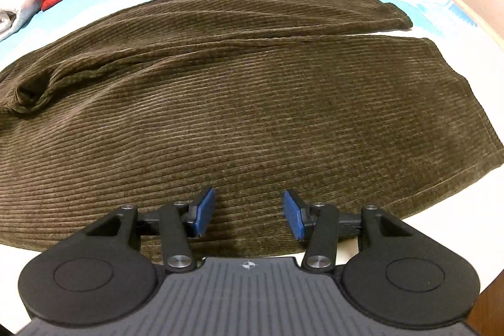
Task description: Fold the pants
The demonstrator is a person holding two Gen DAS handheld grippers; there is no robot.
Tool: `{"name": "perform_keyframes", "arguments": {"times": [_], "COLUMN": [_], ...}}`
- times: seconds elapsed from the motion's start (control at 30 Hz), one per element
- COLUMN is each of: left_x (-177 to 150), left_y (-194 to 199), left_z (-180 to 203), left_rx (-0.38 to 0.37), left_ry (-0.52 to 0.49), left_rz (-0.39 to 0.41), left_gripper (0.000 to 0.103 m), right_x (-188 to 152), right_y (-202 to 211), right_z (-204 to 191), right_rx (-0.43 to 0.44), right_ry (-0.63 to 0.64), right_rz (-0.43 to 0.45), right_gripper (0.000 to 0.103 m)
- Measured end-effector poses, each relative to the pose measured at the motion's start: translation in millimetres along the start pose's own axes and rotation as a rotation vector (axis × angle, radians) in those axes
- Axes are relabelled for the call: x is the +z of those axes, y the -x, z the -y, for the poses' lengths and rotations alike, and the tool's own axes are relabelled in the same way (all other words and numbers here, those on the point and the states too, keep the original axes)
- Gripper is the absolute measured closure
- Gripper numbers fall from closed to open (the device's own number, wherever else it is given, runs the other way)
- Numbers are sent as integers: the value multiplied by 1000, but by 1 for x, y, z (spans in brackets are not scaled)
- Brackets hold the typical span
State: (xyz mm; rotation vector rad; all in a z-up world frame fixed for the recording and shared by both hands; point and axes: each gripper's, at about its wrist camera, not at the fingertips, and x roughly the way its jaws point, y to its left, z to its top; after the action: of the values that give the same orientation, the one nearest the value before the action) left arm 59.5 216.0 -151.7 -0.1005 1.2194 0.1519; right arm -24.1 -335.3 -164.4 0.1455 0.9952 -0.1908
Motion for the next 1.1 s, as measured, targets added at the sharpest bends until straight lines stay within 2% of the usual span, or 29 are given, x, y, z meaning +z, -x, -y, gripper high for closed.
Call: {"name": "perform_keyframes", "arguments": {"times": [0.13,0.23,0.27,0.33,0.5,0.6,0.67,0.77,0.93,1.0,1.07,1.1], "left_x": [-3,-4,-3,-4,-10,-9,-8,-6,-7,-5,1,2], "left_y": [6,15,21,34,56,65,72,79,97,96,79,69], "left_z": [-1,-4,-5,-2,23,32,30,34,46,49,49,54], "left_rx": [18,14,14,6,17,7,-21,-37,-75,-106,-165,-151], "left_ry": [-7,12,18,6,-133,-155,-138,-128,-139,-142,-146,-169], "left_rz": [17,39,67,138,283,358,397,449,559,553,434,379], "left_gripper": [71,59,58,58,59,59,59,59,59,59,59,59], "right_x": [0,2,4,12,36,43,41,40,39,36,34,34], "right_y": [9,21,26,42,98,124,132,137,149,154,153,151], "right_z": [-1,-1,0,0,10,24,35,54,61,58,54,52], "right_rx": [5,11,12,23,57,62,52,95,120,129,137,142], "right_ry": [11,22,26,50,93,87,32,-138,-275,-294,-299,-299], "right_rz": [41,92,112,181,403,514,558,569,599,608,594,583], "right_gripper": [52,52,52,52,52,52,51,51,51,51,51,51]}}
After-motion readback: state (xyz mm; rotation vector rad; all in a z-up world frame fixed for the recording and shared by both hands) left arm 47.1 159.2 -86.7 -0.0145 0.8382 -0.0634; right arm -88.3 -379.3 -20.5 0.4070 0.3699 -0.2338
